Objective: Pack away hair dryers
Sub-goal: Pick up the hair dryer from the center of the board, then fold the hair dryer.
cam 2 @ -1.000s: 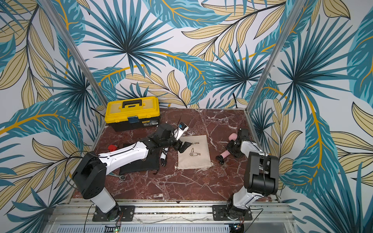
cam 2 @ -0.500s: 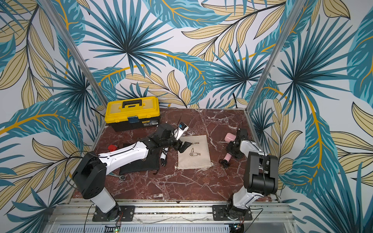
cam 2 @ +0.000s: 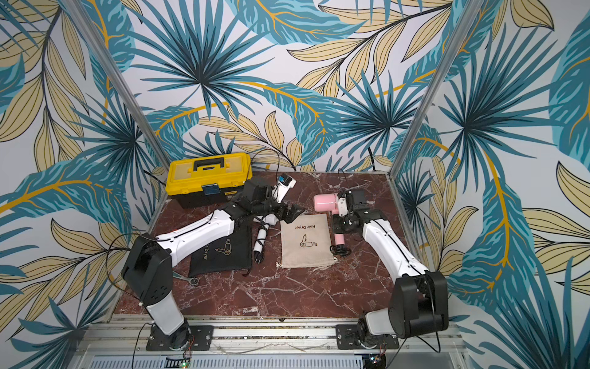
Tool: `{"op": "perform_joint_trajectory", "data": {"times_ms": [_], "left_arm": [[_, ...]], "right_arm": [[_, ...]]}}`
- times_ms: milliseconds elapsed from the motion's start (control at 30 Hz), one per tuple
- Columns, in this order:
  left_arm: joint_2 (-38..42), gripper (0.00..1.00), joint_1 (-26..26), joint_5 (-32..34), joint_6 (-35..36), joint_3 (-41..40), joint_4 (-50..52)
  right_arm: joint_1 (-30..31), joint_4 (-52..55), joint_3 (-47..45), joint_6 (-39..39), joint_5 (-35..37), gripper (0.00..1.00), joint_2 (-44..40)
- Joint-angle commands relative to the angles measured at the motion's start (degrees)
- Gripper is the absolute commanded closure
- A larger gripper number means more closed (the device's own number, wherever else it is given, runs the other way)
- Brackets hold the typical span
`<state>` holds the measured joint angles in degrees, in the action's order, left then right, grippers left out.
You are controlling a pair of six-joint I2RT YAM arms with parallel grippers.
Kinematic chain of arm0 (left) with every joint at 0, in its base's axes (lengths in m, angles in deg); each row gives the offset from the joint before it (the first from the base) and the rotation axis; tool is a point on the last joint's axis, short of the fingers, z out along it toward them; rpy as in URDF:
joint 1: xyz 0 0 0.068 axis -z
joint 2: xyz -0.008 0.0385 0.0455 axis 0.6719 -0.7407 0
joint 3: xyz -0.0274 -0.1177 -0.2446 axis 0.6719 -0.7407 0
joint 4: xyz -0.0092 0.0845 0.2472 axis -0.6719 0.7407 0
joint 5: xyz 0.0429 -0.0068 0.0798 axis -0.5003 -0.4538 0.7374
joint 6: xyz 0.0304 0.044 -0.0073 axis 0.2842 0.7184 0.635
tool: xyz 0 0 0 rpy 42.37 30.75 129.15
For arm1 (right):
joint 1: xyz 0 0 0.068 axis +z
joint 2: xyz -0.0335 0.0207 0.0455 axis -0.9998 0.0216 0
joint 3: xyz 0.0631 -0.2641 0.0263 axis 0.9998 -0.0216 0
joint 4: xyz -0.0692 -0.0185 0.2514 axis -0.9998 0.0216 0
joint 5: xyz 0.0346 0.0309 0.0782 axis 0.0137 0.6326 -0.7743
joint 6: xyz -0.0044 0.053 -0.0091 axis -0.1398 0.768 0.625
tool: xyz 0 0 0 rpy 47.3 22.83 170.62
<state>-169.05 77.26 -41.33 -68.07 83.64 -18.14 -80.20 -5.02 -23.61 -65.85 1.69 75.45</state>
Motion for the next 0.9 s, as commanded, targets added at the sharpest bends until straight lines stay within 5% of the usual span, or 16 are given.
{"op": "perform_joint_trajectory", "data": {"times_ms": [0,167,267,600,867], "left_arm": [[0.52,0.00,-3.29,-8.61,-0.09,3.16,3.35],[-4.84,0.00,-5.17,-12.22,6.37,13.95,18.22],[-10.40,0.00,-6.26,-20.87,7.49,21.51,26.66],[-14.10,0.01,-5.96,-36.26,5.14,21.49,27.10],[-15.08,0.06,-5.25,-36.78,6.12,22.54,27.11]], "right_arm": [[2.03,2.90,0.36,-7.16,0.79,0.82,-1.66],[5.85,3.88,1.61,-12.75,2.99,0.82,-3.17],[7.60,2.11,1.68,-14.89,3.01,0.82,-4.00],[9.47,-2.66,1.03,-19.25,5.81,0.83,-5.66],[11.71,-4.14,0.40,-22.40,2.63,0.83,-5.84]]}}
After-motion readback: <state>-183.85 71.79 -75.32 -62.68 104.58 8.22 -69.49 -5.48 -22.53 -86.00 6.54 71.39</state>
